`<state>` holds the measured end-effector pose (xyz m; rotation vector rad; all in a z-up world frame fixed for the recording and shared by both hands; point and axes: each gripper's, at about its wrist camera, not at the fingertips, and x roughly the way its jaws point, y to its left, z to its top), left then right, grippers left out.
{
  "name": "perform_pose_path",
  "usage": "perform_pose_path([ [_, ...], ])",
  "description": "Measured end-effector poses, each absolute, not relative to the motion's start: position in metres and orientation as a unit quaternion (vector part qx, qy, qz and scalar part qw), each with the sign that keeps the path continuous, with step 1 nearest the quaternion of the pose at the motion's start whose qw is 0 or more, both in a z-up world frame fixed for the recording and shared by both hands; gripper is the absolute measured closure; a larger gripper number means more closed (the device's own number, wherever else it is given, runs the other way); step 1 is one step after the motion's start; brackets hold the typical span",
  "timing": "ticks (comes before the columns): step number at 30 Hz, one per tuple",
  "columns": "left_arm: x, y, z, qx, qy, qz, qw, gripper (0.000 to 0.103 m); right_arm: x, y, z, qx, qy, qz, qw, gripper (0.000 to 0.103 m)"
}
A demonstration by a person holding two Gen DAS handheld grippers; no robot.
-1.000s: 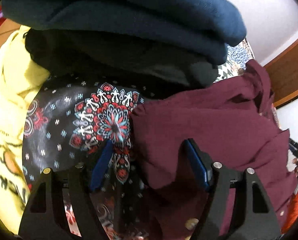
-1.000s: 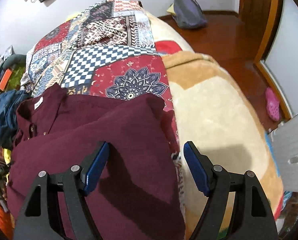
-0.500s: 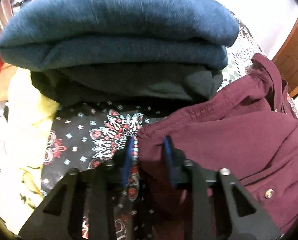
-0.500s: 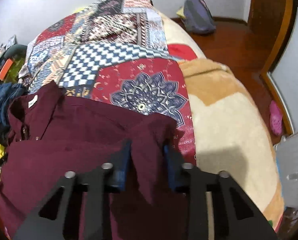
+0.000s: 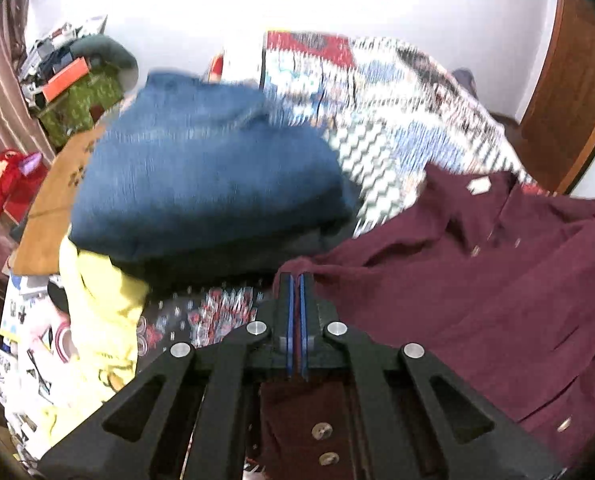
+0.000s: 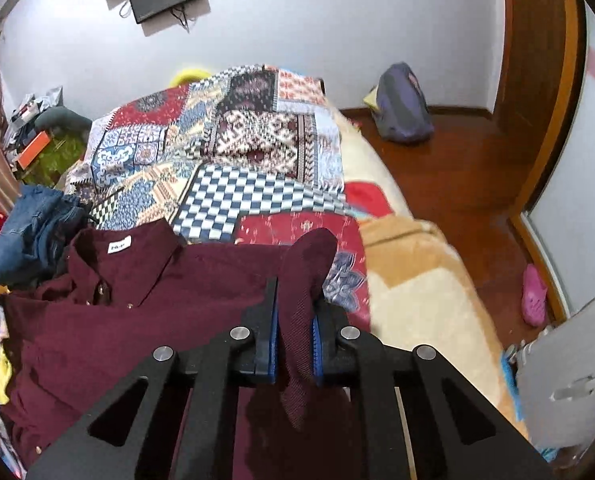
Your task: Fold large clothes
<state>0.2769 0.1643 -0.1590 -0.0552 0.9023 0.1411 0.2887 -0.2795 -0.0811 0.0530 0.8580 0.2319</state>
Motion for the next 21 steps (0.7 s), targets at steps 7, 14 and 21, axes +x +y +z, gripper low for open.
perform_pose_path([
  [7,0.315,0.143,-0.105,0.015,0.384,0.048,0.922,0.102,0.303,-0.282,-0.062,0.005,0.387,0.089,0.918,0.092],
  [14,0.390,0.136,-0.106,0.031,0.381,0.070,0.921,0.102,0.350,-0.285,-0.058,0.003,0.375,0.053,0.926,0.092],
  [21,0.436,0.151,-0.151,0.005,0.445,0.089,0.891,0.094,0.376,-0.281,-0.084,-0.021,0.421,0.040,0.906,0.080],
])
